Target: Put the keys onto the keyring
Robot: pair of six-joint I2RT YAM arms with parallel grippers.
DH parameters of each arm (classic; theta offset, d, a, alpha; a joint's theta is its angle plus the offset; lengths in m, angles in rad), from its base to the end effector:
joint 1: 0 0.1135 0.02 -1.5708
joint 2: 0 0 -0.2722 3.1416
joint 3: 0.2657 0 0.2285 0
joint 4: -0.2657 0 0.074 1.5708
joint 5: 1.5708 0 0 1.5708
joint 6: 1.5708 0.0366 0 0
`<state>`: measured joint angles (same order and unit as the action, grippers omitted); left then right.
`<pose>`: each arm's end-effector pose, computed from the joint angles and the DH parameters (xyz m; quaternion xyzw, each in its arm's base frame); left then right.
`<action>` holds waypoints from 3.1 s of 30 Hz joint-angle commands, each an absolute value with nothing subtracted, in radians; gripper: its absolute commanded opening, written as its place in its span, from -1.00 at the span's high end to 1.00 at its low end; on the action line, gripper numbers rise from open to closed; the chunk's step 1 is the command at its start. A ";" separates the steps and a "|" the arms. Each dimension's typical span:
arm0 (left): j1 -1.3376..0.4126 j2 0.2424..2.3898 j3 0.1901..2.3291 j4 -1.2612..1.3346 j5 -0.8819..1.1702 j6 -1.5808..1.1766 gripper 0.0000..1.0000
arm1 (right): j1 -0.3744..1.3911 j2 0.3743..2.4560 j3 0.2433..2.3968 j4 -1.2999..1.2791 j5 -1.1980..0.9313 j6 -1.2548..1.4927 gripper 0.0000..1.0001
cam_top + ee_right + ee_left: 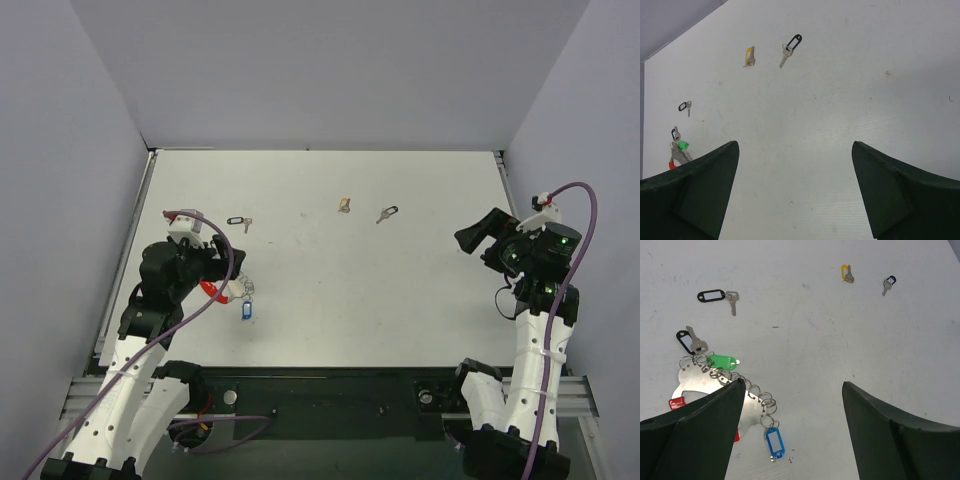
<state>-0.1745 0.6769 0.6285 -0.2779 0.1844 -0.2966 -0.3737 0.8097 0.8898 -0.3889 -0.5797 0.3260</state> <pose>0.1319 -0.0301 0.2980 0.0042 0.8109 -0.2082 0.5469 0.1441 -0.0350 0.3562 0.1068 0.7847 0.2172 0.5707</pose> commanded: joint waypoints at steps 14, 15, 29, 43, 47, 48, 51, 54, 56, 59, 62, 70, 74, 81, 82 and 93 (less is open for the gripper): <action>-0.163 0.710 0.635 -0.190 0.325 -0.288 -0.94 | -0.357 0.948 0.891 -0.367 -1.083 0.008 -0.79; -0.161 0.728 0.640 -0.190 0.339 -0.290 -0.93 | -0.342 0.950 0.884 -0.364 -1.089 0.008 -0.79; -0.158 1.389 1.010 -0.356 0.129 -0.244 -0.62 | -0.314 0.893 0.845 -0.436 -1.040 -0.150 -0.80; -0.163 1.834 1.399 -0.491 0.009 -0.236 -0.36 | -0.267 0.905 0.873 -0.509 -0.973 -0.219 -0.80; -0.163 1.868 1.405 -0.460 -0.043 -0.583 -0.35 | -0.262 0.913 0.874 -0.512 -0.959 -0.222 -0.80; -0.164 1.873 1.405 -0.459 -0.051 -0.636 -0.35 | -0.261 0.914 0.874 -0.512 -0.956 -0.222 -0.80; -0.172 1.859 1.385 -0.425 -0.101 -0.818 -0.27 | -0.253 0.919 0.877 -0.515 -0.951 -0.225 -0.80; -0.175 1.855 1.385 -0.426 -0.184 -0.949 -0.15 | -0.245 0.923 0.876 -0.518 -0.946 -0.229 -0.80; -0.175 1.862 1.397 -0.442 -0.236 -1.026 -0.10 | -0.242 0.922 0.877 -0.520 -0.942 -0.230 -0.80; -0.166 1.894 1.407 -0.445 -0.258 -1.133 0.09 | -0.239 0.922 0.881 -0.523 -0.942 -0.233 -0.80; -0.163 1.937 1.419 -0.440 -0.247 -1.187 0.09 | -0.238 0.920 0.879 -0.528 -0.936 -0.236 -0.80; -0.153 2.026 1.466 -0.427 -0.210 -1.233 0.09 | -0.232 0.920 0.884 -0.531 -0.930 -0.242 -0.80; -0.147 2.057 1.497 -0.443 -0.216 -1.233 0.08 | -0.230 0.922 0.884 -0.531 -0.930 -0.244 -0.80; -0.141 2.085 1.519 -0.437 -0.207 -1.244 0.09 | -0.222 0.926 0.884 -0.534 -0.925 -0.247 -0.80; -0.140 2.086 1.523 -0.439 -0.206 -1.246 0.09 | -0.222 0.925 0.884 -0.535 -0.923 -0.248 -0.80; -0.138 2.106 1.540 -0.425 -0.186 -1.253 0.37 | -0.215 0.930 0.887 -0.543 -0.914 -0.259 -0.80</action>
